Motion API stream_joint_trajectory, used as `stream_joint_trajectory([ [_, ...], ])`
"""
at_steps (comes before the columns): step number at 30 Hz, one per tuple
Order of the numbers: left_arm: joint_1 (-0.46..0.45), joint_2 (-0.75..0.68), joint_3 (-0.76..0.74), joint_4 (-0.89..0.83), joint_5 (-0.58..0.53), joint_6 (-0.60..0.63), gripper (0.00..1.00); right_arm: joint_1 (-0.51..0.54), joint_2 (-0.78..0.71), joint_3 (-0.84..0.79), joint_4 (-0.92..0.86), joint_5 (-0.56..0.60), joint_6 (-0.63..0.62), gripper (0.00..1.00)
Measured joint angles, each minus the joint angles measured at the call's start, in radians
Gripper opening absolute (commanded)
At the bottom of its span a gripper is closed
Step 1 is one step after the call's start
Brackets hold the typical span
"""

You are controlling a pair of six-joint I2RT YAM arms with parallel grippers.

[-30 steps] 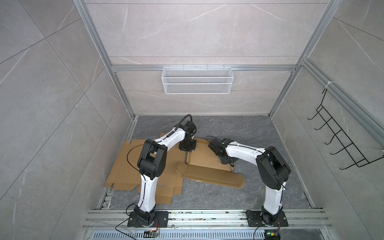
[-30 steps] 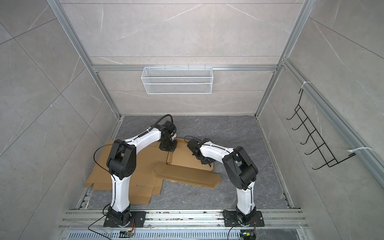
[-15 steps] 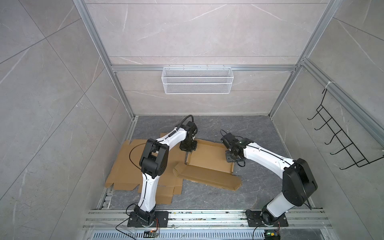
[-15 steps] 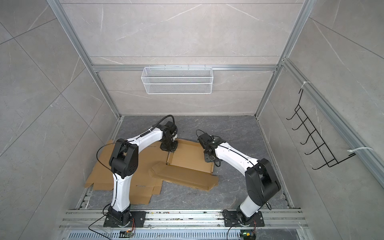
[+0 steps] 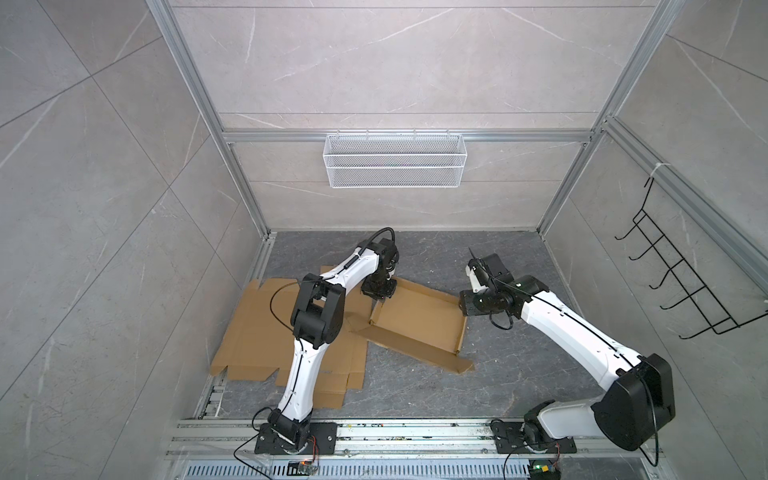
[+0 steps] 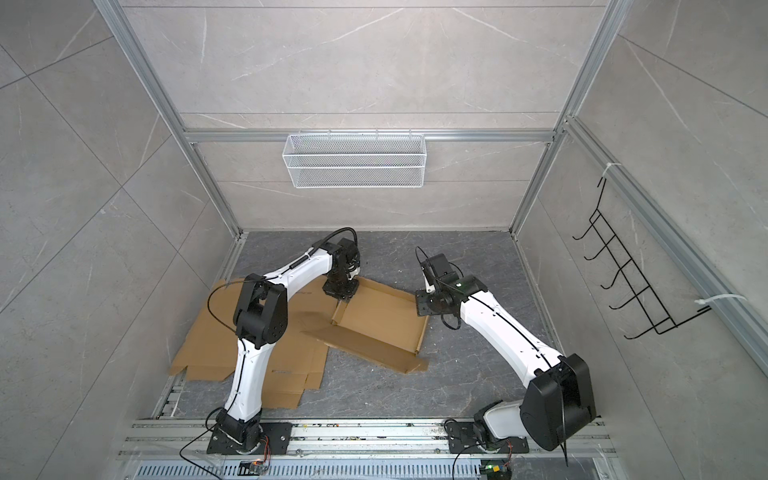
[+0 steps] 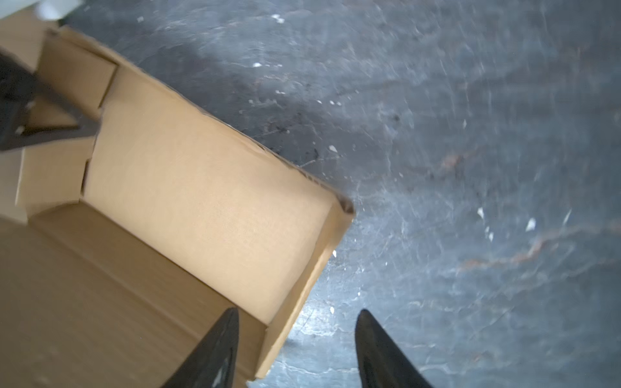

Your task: Fold the paper box

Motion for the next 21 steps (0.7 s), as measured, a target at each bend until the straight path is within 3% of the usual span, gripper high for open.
stream_joint_trajectory([
  [6,-0.006,0.047,0.078,-0.084,-0.034,0.044,0.0,0.001,0.185,0.127,0.023,-0.082,-0.195,0.59],
  [13,-0.009,0.084,0.121,-0.107,-0.036,0.051,0.01,0.001,0.435,0.235,0.053,-0.181,-0.287,0.58],
  [17,-0.011,0.084,0.125,-0.114,-0.034,0.05,0.08,0.001,0.547,0.309,0.059,-0.191,-0.303,0.53],
  [21,-0.011,0.084,0.14,-0.113,-0.025,0.05,0.23,0.001,0.616,0.35,0.06,-0.179,-0.298,0.45],
])
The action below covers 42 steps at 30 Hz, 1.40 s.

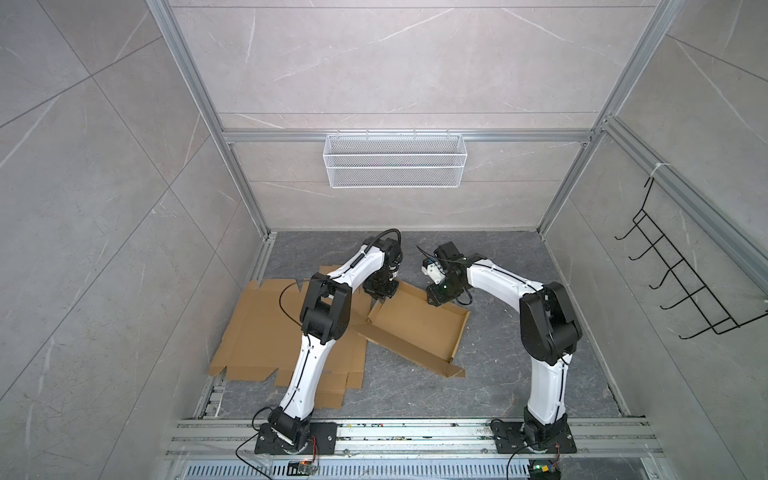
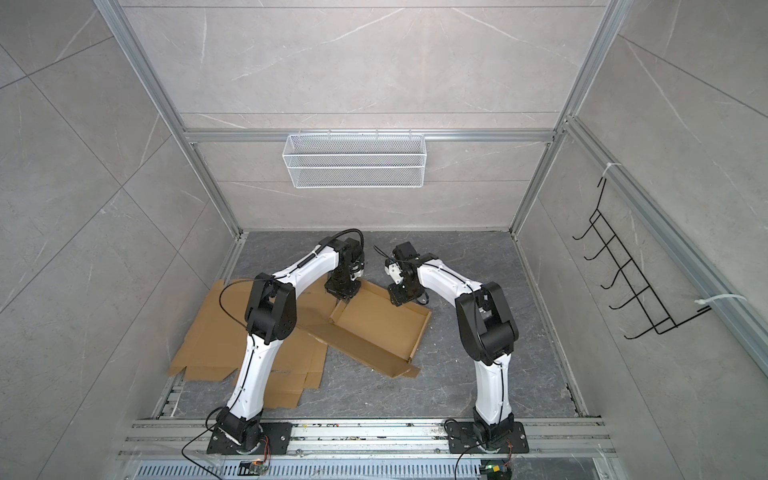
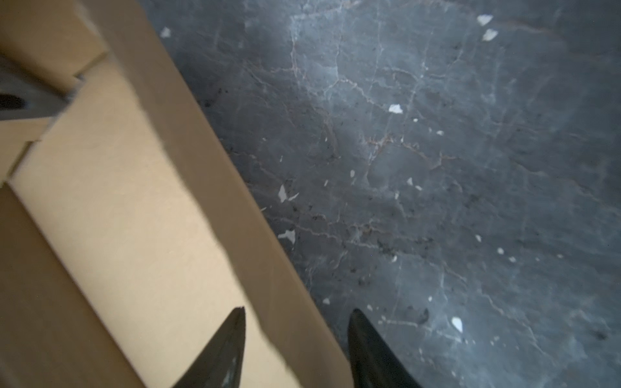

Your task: Fold the paper box

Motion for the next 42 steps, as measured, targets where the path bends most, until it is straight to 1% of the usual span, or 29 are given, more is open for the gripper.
stream_joint_trajectory([
  [4,0.0,-0.002,0.049,-0.003,0.008,-0.003,0.37,-0.003,0.018,0.0,-0.002,0.003,0.024,0.35],
  [9,0.0,-0.027,0.132,-0.011,0.023,-0.006,0.46,-0.036,0.014,-0.041,0.027,-0.01,0.077,0.26],
  [14,0.0,-0.083,0.217,-0.013,0.032,-0.011,0.48,-0.09,-0.011,-0.114,0.055,-0.036,0.141,0.18],
  [19,0.006,-0.191,0.224,0.002,0.033,-0.031,0.49,-0.137,-0.036,-0.195,0.098,-0.074,0.222,0.12],
  [21,0.01,-0.238,0.214,0.027,0.032,-0.044,0.5,-0.157,-0.06,-0.235,0.124,-0.09,0.255,0.12],
  [24,0.018,-0.322,0.169,0.074,0.023,-0.06,0.5,-0.193,-0.11,-0.311,0.164,-0.113,0.315,0.12],
  [29,0.031,-0.449,0.044,0.154,-0.02,-0.082,0.51,-0.261,-0.216,-0.462,0.219,-0.14,0.422,0.12],
  [35,0.053,-0.543,-0.128,0.241,-0.055,-0.109,0.51,-0.309,-0.303,-0.594,0.298,-0.196,0.547,0.14],
  [39,0.074,-0.594,-0.238,0.306,-0.071,-0.138,0.5,-0.314,-0.383,-0.71,0.377,-0.234,0.671,0.2],
  [42,0.09,-0.637,-0.314,0.354,-0.091,-0.161,0.46,-0.299,-0.459,-0.794,0.41,-0.248,0.758,0.27],
])
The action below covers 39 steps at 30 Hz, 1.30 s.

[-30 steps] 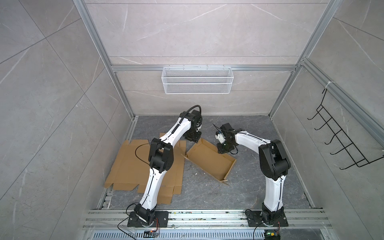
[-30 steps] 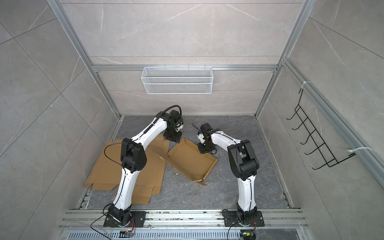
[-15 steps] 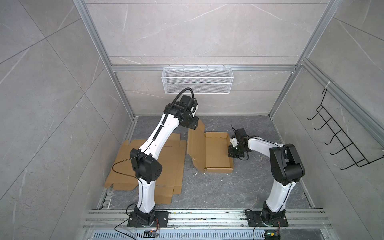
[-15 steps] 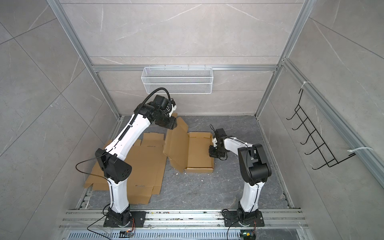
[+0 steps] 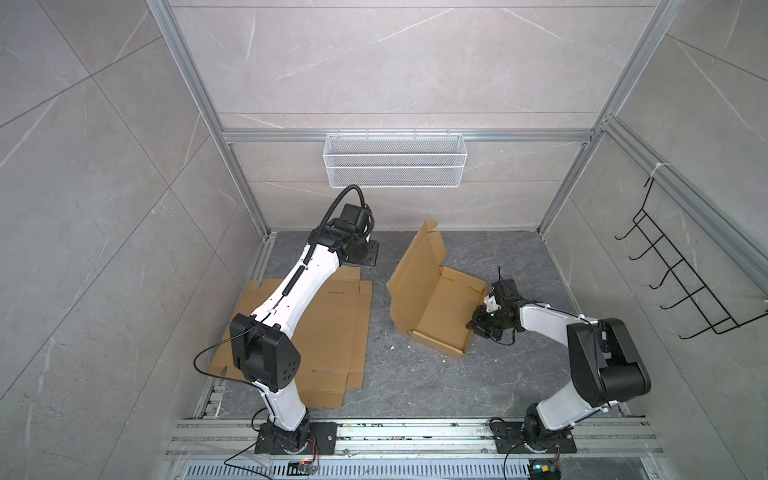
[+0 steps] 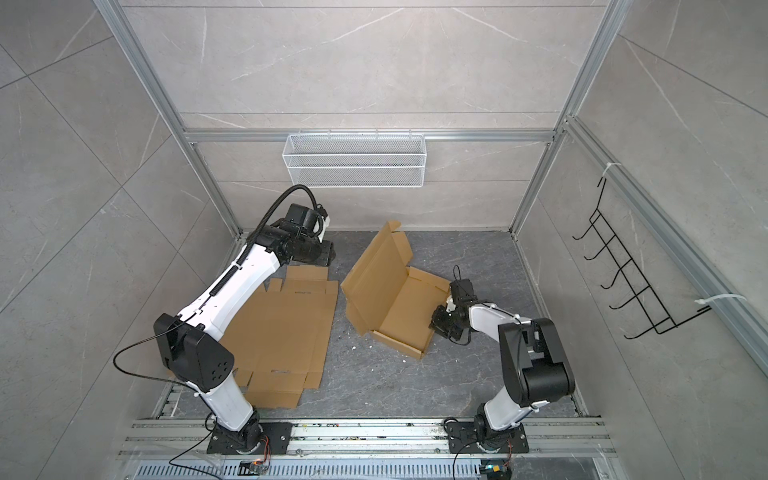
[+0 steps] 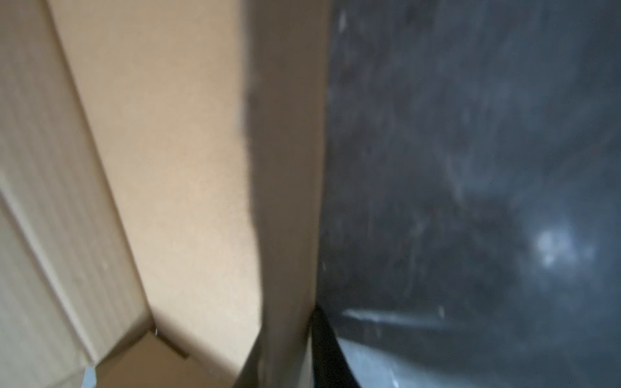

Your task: Fold the paper box

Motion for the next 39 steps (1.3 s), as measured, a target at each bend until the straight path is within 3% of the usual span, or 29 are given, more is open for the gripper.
stream_joint_trajectory([
  [4,0.019,-0.061,-0.075,0.056,-0.045,-0.038,0.42,0.028,-0.123,-0.073,-0.018,-0.001,0.058,0.38],
  [7,0.042,-0.103,-0.118,0.089,-0.042,-0.069,0.35,0.03,-0.2,-0.076,-0.076,0.003,0.034,0.43],
  [11,0.077,-0.15,-0.184,0.12,-0.029,-0.101,0.28,0.029,-0.288,-0.024,-0.24,0.087,-0.077,0.47],
  [15,0.097,-0.194,-0.274,0.138,-0.003,-0.129,0.37,0.027,-0.297,0.129,-0.353,0.18,-0.245,0.49],
  [21,0.094,-0.259,-0.459,0.201,0.058,-0.19,0.57,0.027,-0.09,0.434,-0.375,0.258,-0.463,0.53],
  [28,0.061,-0.406,-0.787,0.365,0.097,-0.306,0.63,0.027,0.254,0.765,-0.42,0.37,-0.687,0.56],
  [35,-0.158,-0.439,-0.948,0.516,0.053,-0.383,0.64,0.028,0.436,0.879,-0.457,0.455,-0.845,0.57],
  [39,-0.222,-0.439,-0.972,0.558,0.034,-0.4,0.64,0.028,0.496,0.907,-0.466,0.451,-0.88,0.56],
])
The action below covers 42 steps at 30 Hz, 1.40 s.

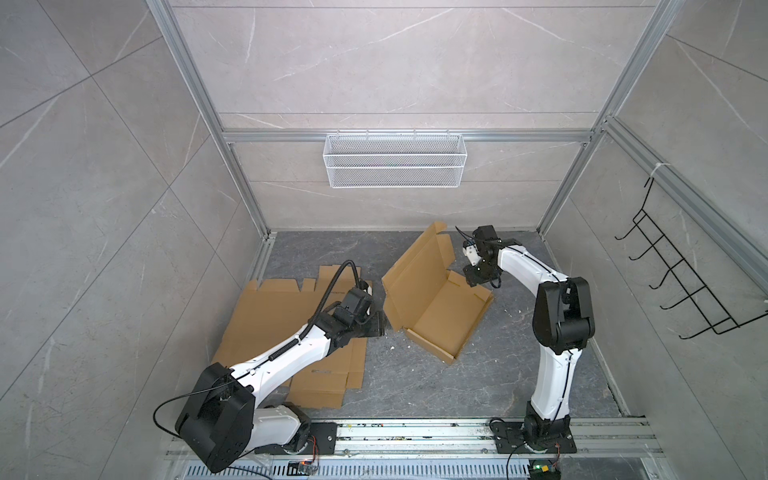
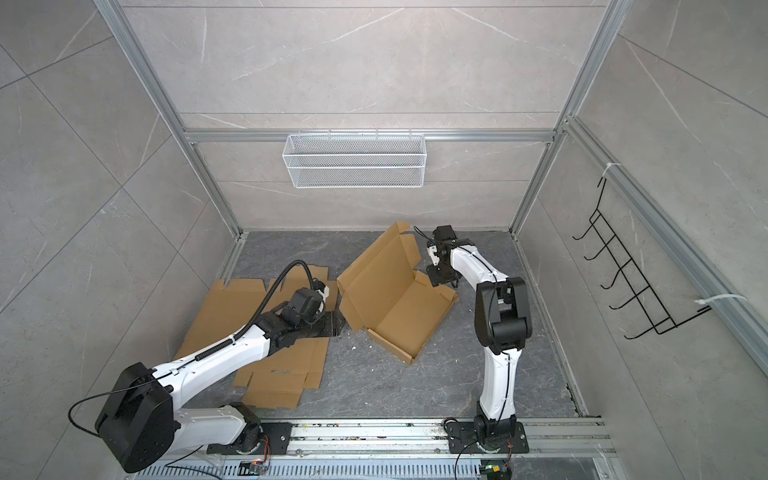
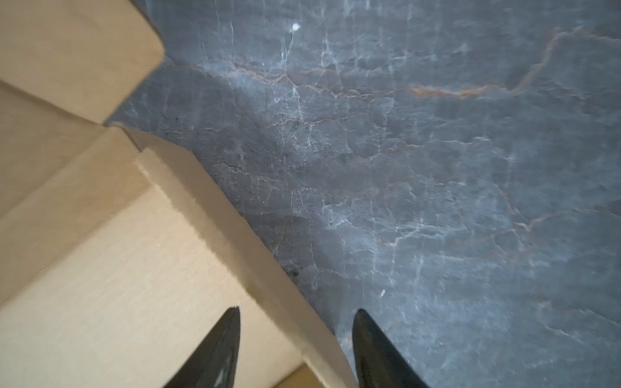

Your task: Fold the paper box

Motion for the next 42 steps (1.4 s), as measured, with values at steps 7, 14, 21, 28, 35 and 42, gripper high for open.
stream_joint_trajectory([
  [7,-0.01,-0.007,-0.005,0.026,-0.036,-0.002,0.64,0.0,0.061,0.026,0.002,-0.023,0.033,0.47],
  [14,0.011,-0.062,0.018,0.001,-0.072,0.079,0.71,0.0,0.0,-0.142,0.077,-0.066,0.192,0.36],
  [21,0.119,-0.07,0.071,-0.027,-0.044,0.132,0.7,0.0,-0.196,-0.435,0.172,-0.125,0.375,0.29],
  [28,0.175,-0.073,0.082,-0.03,0.004,0.158,0.7,0.0,-0.368,-0.681,0.248,-0.202,0.519,0.45],
  [35,0.258,-0.073,0.143,-0.029,0.068,0.198,0.7,-0.05,-0.516,-0.719,0.25,-0.258,0.539,0.65],
  [42,0.301,-0.024,0.249,-0.037,0.143,0.286,0.7,-0.143,-0.765,-0.713,0.225,-0.32,0.472,0.75],
])
